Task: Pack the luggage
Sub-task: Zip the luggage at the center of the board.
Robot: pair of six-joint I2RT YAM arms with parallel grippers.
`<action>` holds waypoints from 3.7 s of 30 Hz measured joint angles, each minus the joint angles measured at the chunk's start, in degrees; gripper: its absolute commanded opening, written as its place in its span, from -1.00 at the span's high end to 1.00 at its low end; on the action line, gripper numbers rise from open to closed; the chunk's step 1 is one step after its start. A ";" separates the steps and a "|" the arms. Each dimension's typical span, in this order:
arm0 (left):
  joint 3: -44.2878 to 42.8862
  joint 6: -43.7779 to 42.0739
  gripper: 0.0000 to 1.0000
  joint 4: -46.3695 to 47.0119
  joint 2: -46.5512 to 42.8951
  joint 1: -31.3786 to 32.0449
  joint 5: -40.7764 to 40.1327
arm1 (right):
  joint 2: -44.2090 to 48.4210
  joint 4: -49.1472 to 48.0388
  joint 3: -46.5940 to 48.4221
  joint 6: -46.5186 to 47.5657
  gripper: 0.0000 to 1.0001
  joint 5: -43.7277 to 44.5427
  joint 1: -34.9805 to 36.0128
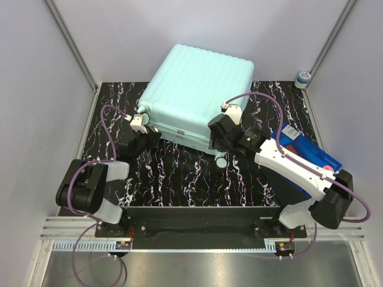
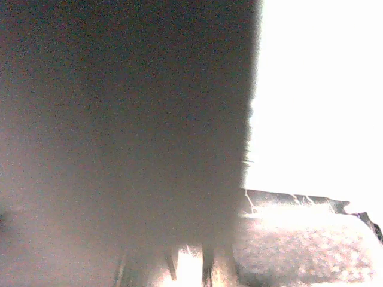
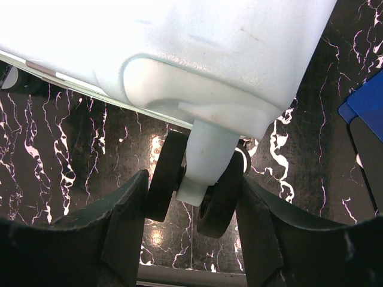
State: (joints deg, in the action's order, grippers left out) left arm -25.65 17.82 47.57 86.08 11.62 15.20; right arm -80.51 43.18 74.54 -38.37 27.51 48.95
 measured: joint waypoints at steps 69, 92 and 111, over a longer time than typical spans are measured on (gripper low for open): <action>-6.08 -5.77 1.00 -5.62 -2.89 41.05 -11.37 | -5.84 1.29 5.75 0.57 1.00 -10.67 0.22; 0.79 -2.69 1.00 -4.13 -9.49 38.73 -13.46 | -12.17 0.90 11.65 -3.61 0.08 -17.25 1.97; 0.28 0.37 1.00 -4.46 -5.25 37.03 -10.88 | 20.15 -10.99 -10.45 6.27 -0.98 -5.88 5.31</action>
State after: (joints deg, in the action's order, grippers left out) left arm -25.36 18.20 43.11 80.84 48.64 4.32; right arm -60.36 32.18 64.10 -32.10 21.63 54.26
